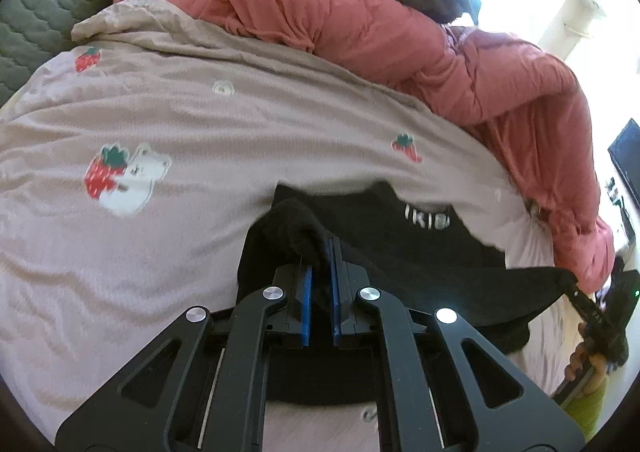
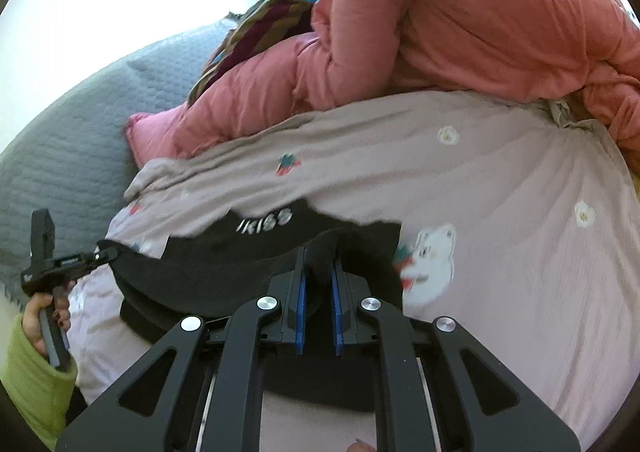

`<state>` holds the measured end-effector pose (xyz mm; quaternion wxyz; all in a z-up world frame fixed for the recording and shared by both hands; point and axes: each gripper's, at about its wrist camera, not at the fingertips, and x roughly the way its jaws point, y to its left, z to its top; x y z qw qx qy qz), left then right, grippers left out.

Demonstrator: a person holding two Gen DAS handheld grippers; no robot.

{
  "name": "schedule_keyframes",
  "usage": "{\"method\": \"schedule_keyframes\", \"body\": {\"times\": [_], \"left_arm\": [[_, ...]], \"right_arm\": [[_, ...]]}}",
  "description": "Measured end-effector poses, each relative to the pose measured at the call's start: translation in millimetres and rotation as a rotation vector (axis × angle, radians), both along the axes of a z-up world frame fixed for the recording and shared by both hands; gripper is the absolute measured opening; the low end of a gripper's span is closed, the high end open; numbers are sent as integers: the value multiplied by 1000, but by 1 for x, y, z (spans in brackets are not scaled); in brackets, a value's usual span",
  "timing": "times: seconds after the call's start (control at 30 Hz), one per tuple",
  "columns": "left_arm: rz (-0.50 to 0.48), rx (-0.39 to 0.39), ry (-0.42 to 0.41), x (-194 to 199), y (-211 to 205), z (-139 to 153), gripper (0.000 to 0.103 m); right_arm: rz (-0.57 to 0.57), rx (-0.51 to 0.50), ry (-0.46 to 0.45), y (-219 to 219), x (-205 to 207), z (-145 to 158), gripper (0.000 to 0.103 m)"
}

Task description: Fold small clothes

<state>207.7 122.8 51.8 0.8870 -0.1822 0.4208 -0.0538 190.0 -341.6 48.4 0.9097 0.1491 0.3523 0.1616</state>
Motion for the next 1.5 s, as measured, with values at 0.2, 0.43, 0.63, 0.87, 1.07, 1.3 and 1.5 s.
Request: {"method": "schedule_keyframes", "body": {"times": [0.2, 0.43, 0.63, 0.87, 1.07, 1.3, 1.5], "left_arm": [[29, -16, 12, 38, -3, -1, 2], [84, -36, 74, 62, 4, -37, 2], [136, -105, 71, 61, 18, -58, 11], [206, -174, -62, 43, 43, -43, 13], [191, -51, -114, 22, 42, -39, 21], [121, 32, -79, 10, 29, -59, 29], [69, 61, -59, 7, 24, -64, 35]], "right_arm": [[-68, 37, 57, -10, 40, -19, 9], [-107, -12, 124, -3, 65, -47, 9], [-138, -56, 137, -1, 76, -57, 28], [-206, -101, 80, -10, 65, -46, 49], [-148, -258, -27, 26, 31, -28, 51], [6, -341, -38, 83, 6, -29, 59], [156, -399, 0, 144, 15, -42, 59]]}}
